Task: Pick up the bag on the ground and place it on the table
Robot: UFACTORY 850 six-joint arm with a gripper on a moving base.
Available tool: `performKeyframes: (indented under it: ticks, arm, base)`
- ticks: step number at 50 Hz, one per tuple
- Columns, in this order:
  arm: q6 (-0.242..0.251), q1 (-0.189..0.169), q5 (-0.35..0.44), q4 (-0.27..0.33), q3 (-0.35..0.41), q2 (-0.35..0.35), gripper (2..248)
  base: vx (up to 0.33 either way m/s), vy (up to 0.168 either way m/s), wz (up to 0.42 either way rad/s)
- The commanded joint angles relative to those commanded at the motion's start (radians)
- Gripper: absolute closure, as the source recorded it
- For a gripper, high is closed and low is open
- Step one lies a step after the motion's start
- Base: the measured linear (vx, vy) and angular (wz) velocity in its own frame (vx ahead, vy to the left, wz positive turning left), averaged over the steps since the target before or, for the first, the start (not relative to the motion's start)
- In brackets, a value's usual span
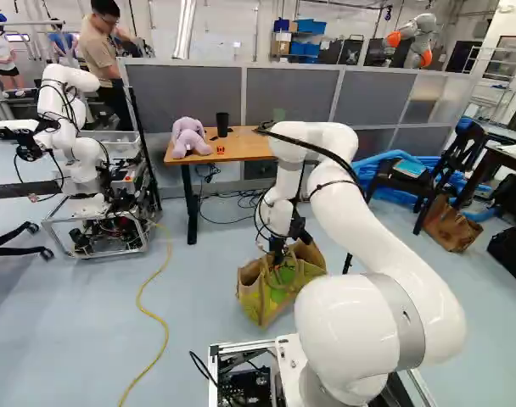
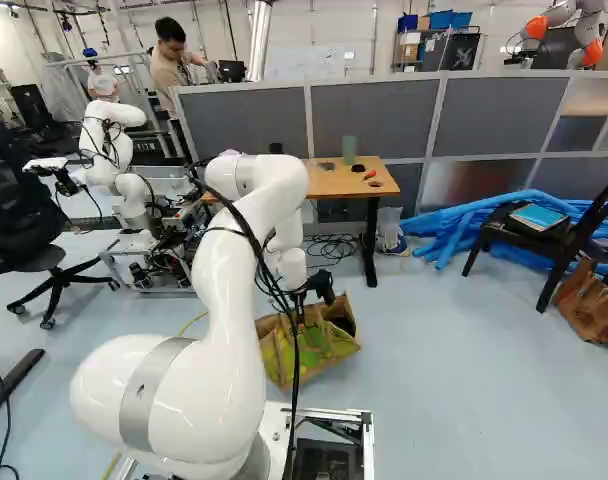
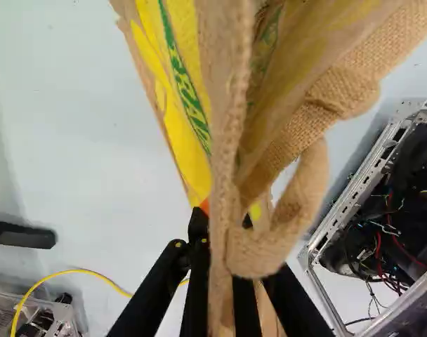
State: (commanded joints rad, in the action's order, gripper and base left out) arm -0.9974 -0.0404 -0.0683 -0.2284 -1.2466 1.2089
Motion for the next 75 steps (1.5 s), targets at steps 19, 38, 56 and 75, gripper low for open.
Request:
performKeyframes:
  ticks: [19, 38, 56, 75]
  arm:
    - [0.0, 0.0, 0.0, 0.0, 0.058, -0.074, 216]
    - [0.0, 0.0, 0.0, 0.0, 0.114, -0.148, 216]
    - [0.0, 0.0, 0.0, 0.0, 0.165, -0.22, 216]
    - [0.0, 0.0, 0.0, 0.0, 0.217, -0.296, 216]
  base:
    - [0.0, 0.0, 0.0]
    - [0.0, 0.0, 0.0]
    - [0.0, 0.0, 0.0]
    - [0.0, 0.0, 0.0]
